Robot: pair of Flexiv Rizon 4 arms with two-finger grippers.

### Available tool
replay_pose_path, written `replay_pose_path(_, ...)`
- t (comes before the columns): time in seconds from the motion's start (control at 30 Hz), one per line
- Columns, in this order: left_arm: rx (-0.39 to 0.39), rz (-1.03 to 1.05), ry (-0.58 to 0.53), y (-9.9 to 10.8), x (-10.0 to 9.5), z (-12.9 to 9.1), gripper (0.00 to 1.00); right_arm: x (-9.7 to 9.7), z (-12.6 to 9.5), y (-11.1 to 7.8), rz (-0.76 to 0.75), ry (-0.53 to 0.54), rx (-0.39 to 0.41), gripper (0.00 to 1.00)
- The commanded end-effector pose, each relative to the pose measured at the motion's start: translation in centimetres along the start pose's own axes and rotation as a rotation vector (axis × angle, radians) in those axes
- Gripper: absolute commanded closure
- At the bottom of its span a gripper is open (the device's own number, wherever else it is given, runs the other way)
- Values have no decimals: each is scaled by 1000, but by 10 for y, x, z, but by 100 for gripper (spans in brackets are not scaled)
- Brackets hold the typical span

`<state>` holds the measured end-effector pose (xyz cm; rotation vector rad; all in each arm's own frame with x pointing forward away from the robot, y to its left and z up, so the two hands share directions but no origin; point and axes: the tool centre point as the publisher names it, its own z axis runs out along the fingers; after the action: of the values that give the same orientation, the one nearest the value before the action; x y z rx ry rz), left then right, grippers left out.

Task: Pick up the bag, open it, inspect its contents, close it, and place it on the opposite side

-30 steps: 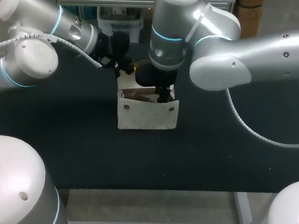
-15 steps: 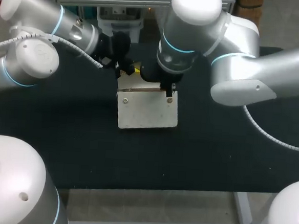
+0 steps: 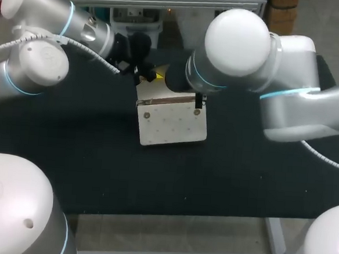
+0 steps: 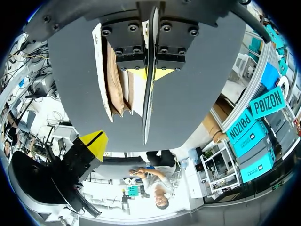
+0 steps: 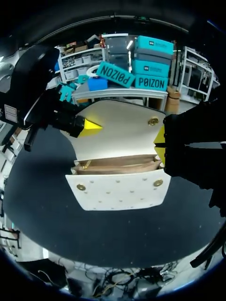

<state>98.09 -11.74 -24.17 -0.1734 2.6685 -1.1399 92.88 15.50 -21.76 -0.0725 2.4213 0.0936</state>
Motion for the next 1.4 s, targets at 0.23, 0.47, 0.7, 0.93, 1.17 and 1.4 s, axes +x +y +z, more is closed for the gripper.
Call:
replay_pose_path(0.23, -32, 39, 17, -20, -6, -17, 100, 16, -28, -16, 4, -184, -9, 100)
replay_pose_path(0.47, -34, 69, 2, -25, -24, -21, 100, 23, -28, -18, 14, -179, 0, 100)
replay_pose_path(0.7, -62, 25, 81, -5, -40, 5, 100, 29, -21, -15, 12, -169, -2, 100)
replay_pose_path(0.93, -93, -16, 140, 9, -45, 24, 100, 33, -15, -16, 17, -144, -1, 100)
replay_pose_path(1.17, -100, -25, 173, 20, -45, 37, 100, 35, -14, -15, 11, -137, -2, 100)
replay_pose_path(1.4, -68, -17, 177, 31, -30, 41, 100, 42, -12, -13, -3, -131, -7, 100)
